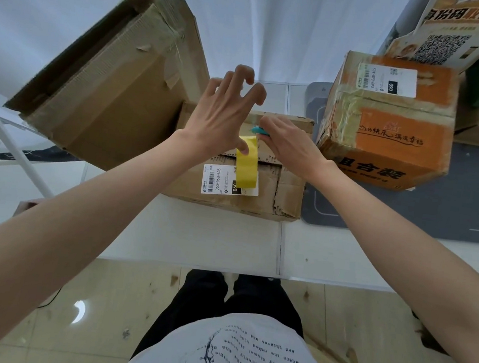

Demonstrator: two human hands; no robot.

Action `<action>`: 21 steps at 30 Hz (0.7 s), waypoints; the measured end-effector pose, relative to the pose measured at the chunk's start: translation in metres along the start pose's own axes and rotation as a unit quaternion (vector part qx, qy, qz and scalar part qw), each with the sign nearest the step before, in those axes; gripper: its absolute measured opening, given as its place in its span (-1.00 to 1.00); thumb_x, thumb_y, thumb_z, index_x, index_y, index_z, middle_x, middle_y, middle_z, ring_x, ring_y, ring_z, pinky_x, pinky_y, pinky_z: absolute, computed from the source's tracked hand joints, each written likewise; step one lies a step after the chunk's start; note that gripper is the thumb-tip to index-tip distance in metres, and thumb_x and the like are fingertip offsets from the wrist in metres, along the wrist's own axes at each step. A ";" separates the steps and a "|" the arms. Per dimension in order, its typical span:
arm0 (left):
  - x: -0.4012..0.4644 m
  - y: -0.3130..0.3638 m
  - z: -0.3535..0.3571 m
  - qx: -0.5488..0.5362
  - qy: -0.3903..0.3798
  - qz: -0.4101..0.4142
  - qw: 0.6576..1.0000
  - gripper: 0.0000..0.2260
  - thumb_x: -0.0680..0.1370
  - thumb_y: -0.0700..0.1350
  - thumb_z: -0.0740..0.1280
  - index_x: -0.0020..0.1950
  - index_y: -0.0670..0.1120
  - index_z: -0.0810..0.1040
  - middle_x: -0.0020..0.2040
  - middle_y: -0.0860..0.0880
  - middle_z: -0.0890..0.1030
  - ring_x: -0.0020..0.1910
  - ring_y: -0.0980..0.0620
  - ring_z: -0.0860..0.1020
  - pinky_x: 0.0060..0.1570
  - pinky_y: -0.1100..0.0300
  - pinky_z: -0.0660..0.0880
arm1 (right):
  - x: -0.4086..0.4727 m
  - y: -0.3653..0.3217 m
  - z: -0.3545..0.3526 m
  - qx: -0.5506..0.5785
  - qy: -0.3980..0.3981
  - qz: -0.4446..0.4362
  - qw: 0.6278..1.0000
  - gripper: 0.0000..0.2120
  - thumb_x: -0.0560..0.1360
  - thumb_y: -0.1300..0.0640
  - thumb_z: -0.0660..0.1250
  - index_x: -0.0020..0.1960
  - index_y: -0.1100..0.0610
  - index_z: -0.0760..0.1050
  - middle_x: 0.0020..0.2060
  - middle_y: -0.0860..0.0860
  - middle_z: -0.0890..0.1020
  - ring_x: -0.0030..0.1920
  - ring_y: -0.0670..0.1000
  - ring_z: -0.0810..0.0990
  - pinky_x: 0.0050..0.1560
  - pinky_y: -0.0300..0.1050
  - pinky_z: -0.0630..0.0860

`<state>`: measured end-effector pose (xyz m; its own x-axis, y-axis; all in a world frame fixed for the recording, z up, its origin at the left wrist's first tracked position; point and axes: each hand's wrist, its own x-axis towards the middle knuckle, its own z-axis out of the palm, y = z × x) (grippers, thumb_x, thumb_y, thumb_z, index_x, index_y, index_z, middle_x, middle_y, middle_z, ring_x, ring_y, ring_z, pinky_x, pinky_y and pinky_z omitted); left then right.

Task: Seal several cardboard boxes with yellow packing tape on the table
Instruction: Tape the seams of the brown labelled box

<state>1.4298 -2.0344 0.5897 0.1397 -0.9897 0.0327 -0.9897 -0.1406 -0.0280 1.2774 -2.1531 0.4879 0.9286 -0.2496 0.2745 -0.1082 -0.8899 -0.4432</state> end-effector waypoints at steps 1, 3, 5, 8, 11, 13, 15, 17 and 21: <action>0.000 0.001 0.000 0.002 0.000 0.001 1.000 -0.11 0.12 0.22 0.68 0.29 -0.03 0.34 0.34 -0.18 0.33 0.23 -0.14 0.40 0.26 -0.03 0.36 | 0.001 0.000 0.000 -0.007 -0.001 -0.009 1.000 -0.85 0.69 0.11 0.21 0.13 0.20 0.39 0.00 0.13 0.55 -0.07 -0.06 0.36 -0.12 -0.17 0.41; 0.001 0.002 0.001 0.005 0.000 0.003 1.000 -0.11 0.12 0.22 0.68 0.28 -0.03 0.34 0.34 -0.18 0.33 0.23 -0.15 0.40 0.25 -0.03 0.37 | 0.005 0.000 0.000 -0.020 -0.005 -0.028 0.999 -0.86 0.69 0.10 0.21 0.14 0.17 0.36 0.04 0.14 0.54 -0.05 0.01 0.42 -0.12 -0.16 0.44; 0.001 0.003 0.001 0.006 0.000 0.006 1.000 -0.11 0.12 0.22 0.68 0.28 -0.03 0.33 0.34 -0.18 0.32 0.24 -0.15 0.40 0.25 -0.03 0.37 | 0.009 0.000 0.000 -0.028 -0.009 -0.039 0.999 -0.87 0.69 0.11 0.22 0.16 0.16 0.36 0.06 0.15 0.54 -0.03 0.07 0.46 -0.14 -0.12 0.48; 0.002 0.004 0.002 0.006 0.002 0.005 1.000 -0.11 0.12 0.22 0.68 0.28 -0.02 0.32 0.33 -0.17 0.30 0.25 -0.15 0.39 0.25 -0.03 0.39 | 0.013 0.000 -0.001 -0.037 -0.021 -0.041 0.998 -0.81 0.68 0.11 0.22 0.20 0.22 0.42 0.08 0.17 0.54 -0.01 0.11 0.47 -0.12 -0.02 0.58; 0.002 0.005 0.003 0.004 0.001 0.004 1.000 -0.12 0.13 0.22 0.68 0.28 -0.02 0.32 0.34 -0.18 0.30 0.26 -0.15 0.39 0.24 -0.02 0.39 | 0.014 0.001 0.000 -0.045 -0.032 -0.040 0.998 -0.78 0.68 0.10 0.22 0.21 0.23 0.45 0.10 0.17 0.54 0.01 0.11 0.48 -0.09 0.05 0.60; 0.002 0.005 0.002 0.006 -0.001 0.003 1.000 -0.12 0.14 0.22 0.68 0.28 -0.03 0.33 0.34 -0.18 0.31 0.25 -0.15 0.39 0.24 -0.02 0.39 | 0.014 0.001 -0.001 -0.050 -0.038 -0.040 0.997 -0.78 0.68 0.10 0.23 0.23 0.22 0.45 0.09 0.17 0.54 0.00 0.12 0.48 -0.08 0.04 0.60; 0.002 0.006 0.002 0.009 -0.003 0.002 1.000 -0.12 0.14 0.22 0.68 0.29 -0.03 0.33 0.35 -0.18 0.31 0.25 -0.15 0.39 0.24 -0.02 0.38 | 0.015 0.001 -0.002 -0.052 -0.045 -0.038 0.997 -0.77 0.67 0.11 0.24 0.25 0.22 0.46 0.10 0.17 0.54 0.01 0.11 0.48 -0.07 0.03 0.60; 0.003 0.006 0.002 0.012 -0.004 0.001 1.000 -0.11 0.14 0.23 0.68 0.29 -0.03 0.33 0.35 -0.18 0.30 0.25 -0.15 0.39 0.23 -0.02 0.39 | 0.016 0.002 -0.004 -0.051 -0.050 -0.037 0.997 -0.77 0.67 0.12 0.25 0.26 0.22 0.46 0.11 0.18 0.54 0.01 0.11 0.47 -0.06 0.01 0.59; 0.003 0.008 0.003 0.018 -0.007 0.001 1.000 -0.11 0.13 0.24 0.68 0.29 -0.02 0.32 0.34 -0.17 0.30 0.24 -0.14 0.39 0.20 0.00 0.38 | 0.014 0.003 -0.006 -0.051 -0.055 -0.039 0.996 -0.80 0.66 0.15 0.28 0.24 0.21 0.45 0.13 0.16 0.55 0.01 0.10 0.47 -0.06 -0.03 0.57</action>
<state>1.4219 -2.0386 0.5862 0.1377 -0.9903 0.0178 -0.9883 -0.1386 -0.0631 1.2879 -2.1617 0.4950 0.9684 -0.1391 0.2071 -0.0636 -0.9404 -0.3341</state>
